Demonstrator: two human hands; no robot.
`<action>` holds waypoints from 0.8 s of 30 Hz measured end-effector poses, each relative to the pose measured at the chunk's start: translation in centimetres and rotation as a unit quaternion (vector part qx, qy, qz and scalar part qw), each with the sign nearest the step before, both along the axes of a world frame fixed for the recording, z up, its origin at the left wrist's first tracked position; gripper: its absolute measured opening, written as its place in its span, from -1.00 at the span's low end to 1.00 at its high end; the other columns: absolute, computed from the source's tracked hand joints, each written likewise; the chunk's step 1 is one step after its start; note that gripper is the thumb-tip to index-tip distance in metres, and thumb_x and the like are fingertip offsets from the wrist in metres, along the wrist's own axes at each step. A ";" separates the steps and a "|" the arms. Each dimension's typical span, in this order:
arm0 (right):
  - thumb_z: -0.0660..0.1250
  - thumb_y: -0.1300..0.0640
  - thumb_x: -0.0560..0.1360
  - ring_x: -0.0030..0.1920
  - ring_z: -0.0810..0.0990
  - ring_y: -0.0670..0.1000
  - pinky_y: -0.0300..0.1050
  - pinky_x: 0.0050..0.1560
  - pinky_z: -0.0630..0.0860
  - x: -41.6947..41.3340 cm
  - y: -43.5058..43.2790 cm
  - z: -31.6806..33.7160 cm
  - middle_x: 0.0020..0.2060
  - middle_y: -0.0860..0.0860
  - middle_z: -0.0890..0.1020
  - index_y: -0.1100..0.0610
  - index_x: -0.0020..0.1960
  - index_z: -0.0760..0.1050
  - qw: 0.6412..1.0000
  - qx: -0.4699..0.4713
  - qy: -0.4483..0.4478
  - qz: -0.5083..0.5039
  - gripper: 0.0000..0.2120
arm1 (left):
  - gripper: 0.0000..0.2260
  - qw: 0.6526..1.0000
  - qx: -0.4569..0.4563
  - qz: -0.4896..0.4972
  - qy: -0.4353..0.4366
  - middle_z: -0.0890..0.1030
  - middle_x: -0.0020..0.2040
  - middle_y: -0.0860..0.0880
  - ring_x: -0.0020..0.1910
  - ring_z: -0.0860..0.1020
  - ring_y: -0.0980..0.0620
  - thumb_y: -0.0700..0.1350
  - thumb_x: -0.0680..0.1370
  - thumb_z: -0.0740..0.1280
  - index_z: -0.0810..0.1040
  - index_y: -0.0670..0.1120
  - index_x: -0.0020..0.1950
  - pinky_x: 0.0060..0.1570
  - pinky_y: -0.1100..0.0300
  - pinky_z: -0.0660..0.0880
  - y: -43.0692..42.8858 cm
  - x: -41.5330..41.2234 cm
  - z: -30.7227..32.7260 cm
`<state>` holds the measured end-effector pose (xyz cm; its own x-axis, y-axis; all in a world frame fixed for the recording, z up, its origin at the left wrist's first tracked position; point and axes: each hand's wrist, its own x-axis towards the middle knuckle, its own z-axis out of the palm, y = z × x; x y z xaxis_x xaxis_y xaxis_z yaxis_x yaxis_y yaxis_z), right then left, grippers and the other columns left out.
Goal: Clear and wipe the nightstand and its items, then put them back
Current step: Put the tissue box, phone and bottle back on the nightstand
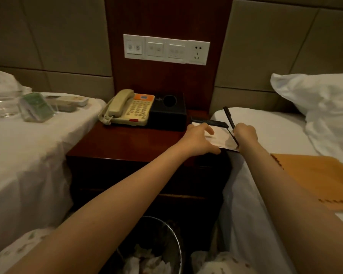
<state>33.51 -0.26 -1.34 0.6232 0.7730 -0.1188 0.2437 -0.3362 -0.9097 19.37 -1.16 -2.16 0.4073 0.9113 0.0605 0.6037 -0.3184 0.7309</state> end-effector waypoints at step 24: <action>0.11 0.21 0.56 0.24 0.43 0.25 -0.11 -0.02 0.33 2.0 10.5 -2.1 0.25 0.26 0.47 0.35 0.25 0.39 0.983 -0.011 -0.160 0.084 -0.67 | -0.66 0.973 0.145 0.102 0.147 0.44 0.29 -0.07 0.20 0.47 -0.12 0.11 0.53 0.29 0.44 -0.02 0.23 -0.03 0.10 0.37 9.4 3.0 -3.2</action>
